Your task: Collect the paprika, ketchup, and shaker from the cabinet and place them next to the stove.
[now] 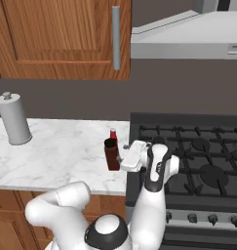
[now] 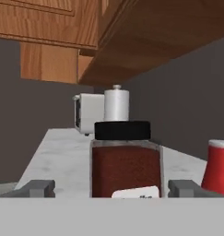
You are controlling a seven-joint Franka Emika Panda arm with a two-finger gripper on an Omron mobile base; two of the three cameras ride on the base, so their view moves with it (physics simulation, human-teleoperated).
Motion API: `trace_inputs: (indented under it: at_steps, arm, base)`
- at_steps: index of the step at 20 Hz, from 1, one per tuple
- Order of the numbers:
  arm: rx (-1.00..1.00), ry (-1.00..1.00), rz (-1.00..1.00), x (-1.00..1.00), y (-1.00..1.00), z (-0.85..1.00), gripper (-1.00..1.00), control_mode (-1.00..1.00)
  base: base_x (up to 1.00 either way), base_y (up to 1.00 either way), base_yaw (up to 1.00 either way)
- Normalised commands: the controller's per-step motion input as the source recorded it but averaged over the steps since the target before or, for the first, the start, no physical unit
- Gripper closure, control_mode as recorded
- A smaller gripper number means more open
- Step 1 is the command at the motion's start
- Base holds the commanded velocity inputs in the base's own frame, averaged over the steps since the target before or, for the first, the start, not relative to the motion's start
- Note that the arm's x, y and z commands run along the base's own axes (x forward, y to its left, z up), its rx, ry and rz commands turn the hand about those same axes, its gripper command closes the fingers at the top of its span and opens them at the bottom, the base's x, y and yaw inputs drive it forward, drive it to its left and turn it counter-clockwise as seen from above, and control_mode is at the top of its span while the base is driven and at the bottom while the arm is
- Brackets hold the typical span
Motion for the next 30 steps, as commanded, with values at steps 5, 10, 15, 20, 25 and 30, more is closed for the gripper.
trace_inputs:
  at_steps: [5,10,15,20,25,30]
  arm:
    - [-0.11,-0.16,-0.02,-0.16,0.07,0.59,-1.0,-1.0]
    - [-0.08,-0.15,-0.04,-0.29,0.0,0.66,-1.0,-1.0]
    - [-0.05,-0.14,-0.06,-0.6,0.04,0.73,-1.0,-1.0]
    - [-0.05,-0.1,-0.06,-0.71,0.11,0.74,-1.0,-1.0]
    - [-0.07,-0.02,-0.06,-0.77,0.3,0.52,-1.0,-1.0]
    - [-0.12,0.0,-0.05,-0.71,0.58,0.12,-1.0,-1.0]
  base:
    - [0.0,0.0,0.0]
    - [0.0,0.0,0.0]
    - [0.0,0.0,0.0]
    - [0.0,0.0,0.0]
    - [0.0,0.0,0.0]
    - [0.0,0.0,0.0]
